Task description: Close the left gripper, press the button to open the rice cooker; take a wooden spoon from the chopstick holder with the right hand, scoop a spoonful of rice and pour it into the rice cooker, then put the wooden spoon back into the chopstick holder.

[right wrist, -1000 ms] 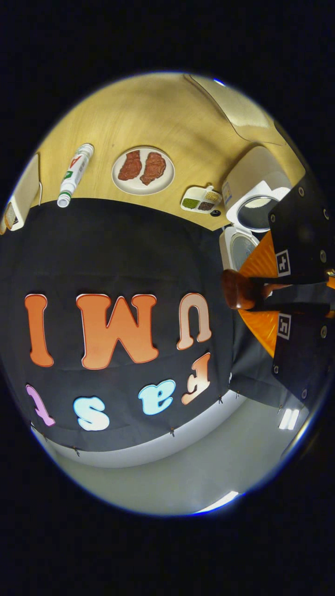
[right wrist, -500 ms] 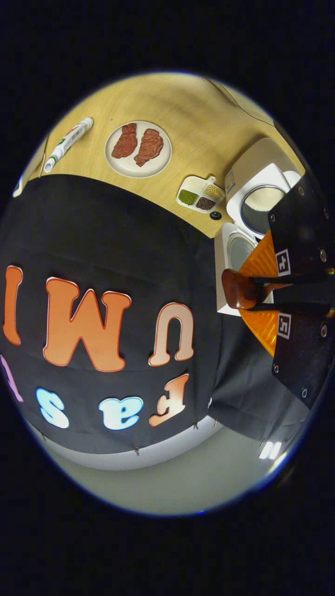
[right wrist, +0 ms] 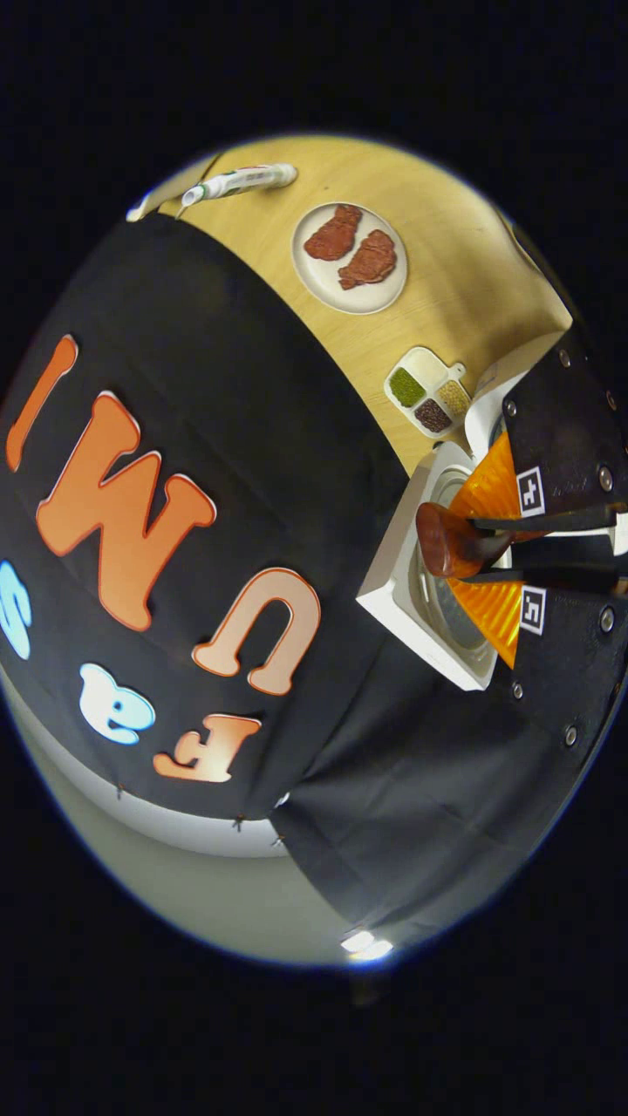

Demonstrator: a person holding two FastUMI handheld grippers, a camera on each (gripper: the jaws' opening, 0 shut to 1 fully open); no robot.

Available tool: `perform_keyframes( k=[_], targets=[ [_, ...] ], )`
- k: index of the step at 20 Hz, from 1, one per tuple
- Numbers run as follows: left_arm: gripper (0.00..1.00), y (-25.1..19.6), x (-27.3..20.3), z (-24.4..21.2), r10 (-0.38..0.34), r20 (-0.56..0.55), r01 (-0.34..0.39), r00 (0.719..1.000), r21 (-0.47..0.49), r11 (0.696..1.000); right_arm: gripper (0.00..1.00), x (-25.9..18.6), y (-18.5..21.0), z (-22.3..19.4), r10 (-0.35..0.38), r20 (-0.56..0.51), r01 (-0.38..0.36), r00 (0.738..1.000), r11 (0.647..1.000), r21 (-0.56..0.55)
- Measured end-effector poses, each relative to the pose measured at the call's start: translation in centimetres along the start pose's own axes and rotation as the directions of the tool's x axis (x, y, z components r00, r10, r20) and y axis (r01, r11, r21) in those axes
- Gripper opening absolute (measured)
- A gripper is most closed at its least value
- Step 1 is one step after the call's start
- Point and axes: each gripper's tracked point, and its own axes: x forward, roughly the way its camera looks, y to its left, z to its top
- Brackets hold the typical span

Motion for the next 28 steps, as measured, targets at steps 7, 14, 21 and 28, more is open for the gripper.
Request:
perform_keyframes(
  k=[7,14,21,28],
  targets=[
    [0.99,1.3,0.5,-0.4,0.017,-0.013,-0.017,1.000,-0.014,1.000,0.14,1.6,3.1,-0.3,0.015,0.035,-0.005,0.999,0.964,-0.266],
    [0.99,1.2,1.0,-0.3,0.013,-0.013,-0.013,1.000,-0.004,1.000,0.14,1.1,5.7,0.3,0.068,0.065,-0.034,0.996,0.902,-0.431],
    [0.99,0.8,0.9,-0.3,0.001,-0.015,-0.001,1.000,0.009,1.000,0.14,0.1,8.5,0.7,0.130,0.072,-0.063,0.989,0.804,-0.591],
    [0.99,0.6,0.7,-0.3,0.004,-0.015,-0.004,1.000,0.014,1.000,0.14,-1.3,11.6,-0.1,0.232,0.039,-0.125,0.972,0.648,-0.752]
  ],
)
